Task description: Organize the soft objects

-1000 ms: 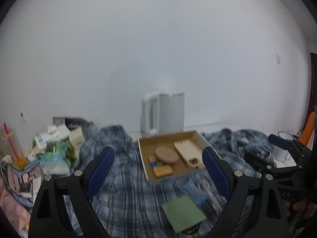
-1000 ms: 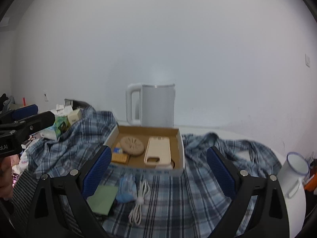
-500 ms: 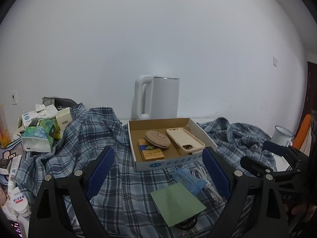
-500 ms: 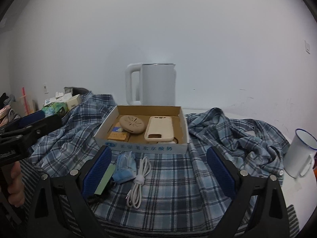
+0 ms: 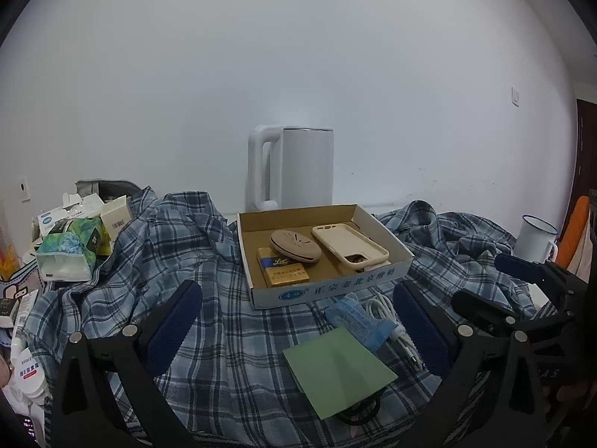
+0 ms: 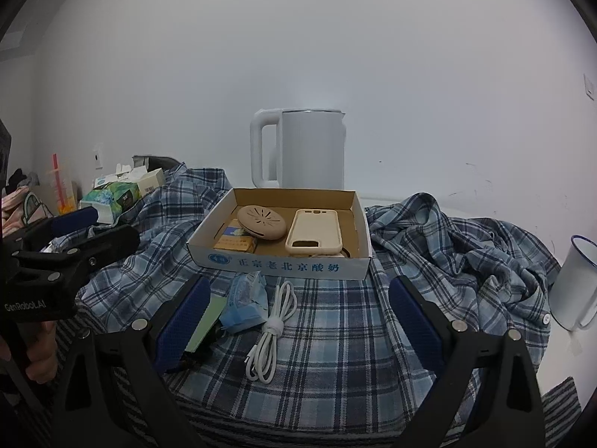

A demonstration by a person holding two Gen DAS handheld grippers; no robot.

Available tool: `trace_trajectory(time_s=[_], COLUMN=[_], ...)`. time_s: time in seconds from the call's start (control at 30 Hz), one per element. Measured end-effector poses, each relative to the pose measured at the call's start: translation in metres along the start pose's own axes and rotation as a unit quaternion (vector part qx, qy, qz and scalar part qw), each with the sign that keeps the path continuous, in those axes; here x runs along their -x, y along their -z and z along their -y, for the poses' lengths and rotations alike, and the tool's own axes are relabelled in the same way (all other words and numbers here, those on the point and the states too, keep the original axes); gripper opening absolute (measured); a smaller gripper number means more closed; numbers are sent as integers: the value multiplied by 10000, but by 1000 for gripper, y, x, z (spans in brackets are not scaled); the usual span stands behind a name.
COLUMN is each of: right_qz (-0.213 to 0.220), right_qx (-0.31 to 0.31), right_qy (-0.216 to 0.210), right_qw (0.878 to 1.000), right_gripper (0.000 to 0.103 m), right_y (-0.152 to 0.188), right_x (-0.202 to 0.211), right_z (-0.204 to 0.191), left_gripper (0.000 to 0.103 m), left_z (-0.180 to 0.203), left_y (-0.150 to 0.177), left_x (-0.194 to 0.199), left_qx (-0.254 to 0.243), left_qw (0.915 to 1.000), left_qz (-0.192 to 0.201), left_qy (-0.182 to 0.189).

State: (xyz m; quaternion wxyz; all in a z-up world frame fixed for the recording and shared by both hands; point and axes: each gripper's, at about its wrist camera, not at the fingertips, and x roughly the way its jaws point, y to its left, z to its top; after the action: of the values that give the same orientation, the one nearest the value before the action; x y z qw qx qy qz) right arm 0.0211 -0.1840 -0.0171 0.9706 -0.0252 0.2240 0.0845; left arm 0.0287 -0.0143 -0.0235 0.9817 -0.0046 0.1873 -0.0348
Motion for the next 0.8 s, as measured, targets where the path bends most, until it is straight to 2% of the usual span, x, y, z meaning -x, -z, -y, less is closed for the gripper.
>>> trace_trajectory(time_s=[0.8], right_qz=[-50], right_qx=[57], right_qy=[30], right_qw=[10000], right_gripper=[96], right_y=[2], right_x=[-3], right_z=[-1], left_gripper=[103], left_z=[-1], left_y=[0], left_x=[-2], left_qx=[30], left_qw=[9999], left_qz=[-96], left_qy=[-14])
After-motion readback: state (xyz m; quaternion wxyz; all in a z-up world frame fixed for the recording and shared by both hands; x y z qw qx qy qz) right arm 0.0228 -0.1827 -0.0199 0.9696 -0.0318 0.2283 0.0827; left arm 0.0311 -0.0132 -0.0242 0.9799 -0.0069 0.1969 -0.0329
